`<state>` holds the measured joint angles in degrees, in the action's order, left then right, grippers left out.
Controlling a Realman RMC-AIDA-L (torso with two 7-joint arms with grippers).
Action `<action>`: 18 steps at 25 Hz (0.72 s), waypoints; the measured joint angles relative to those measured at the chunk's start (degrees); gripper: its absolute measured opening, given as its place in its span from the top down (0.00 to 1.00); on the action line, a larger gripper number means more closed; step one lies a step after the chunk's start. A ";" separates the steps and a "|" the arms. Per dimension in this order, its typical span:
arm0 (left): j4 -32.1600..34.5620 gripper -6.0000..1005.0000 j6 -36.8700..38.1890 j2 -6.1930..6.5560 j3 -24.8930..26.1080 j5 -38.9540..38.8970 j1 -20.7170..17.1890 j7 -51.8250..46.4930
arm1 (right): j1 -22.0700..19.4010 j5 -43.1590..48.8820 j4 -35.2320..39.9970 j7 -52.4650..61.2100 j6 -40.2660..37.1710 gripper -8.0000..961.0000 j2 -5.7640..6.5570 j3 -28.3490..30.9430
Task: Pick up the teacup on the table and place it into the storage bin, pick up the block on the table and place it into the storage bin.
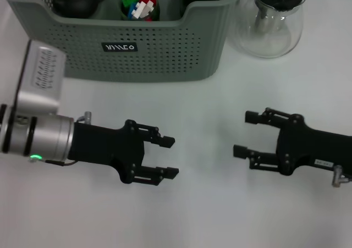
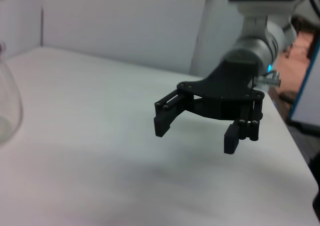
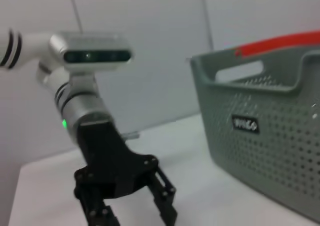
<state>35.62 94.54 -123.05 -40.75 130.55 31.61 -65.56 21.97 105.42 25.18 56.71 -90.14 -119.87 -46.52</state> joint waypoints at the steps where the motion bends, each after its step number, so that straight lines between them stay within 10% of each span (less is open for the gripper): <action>1: -0.23 0.37 -0.33 0.02 -0.46 0.22 0.20 0.17 | 0.20 0.63 0.00 -0.14 -0.01 0.19 -0.04 0.00; 18: 0.05 0.37 9.47 1.32 5.40 -0.18 1.27 1.50 | -0.79 1.02 -0.83 -10.76 -5.74 0.11 -0.10 0.74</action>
<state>35.68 104.01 -121.73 -35.35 130.37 32.88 -64.06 21.18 106.45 24.36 45.95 -95.89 -119.97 -45.79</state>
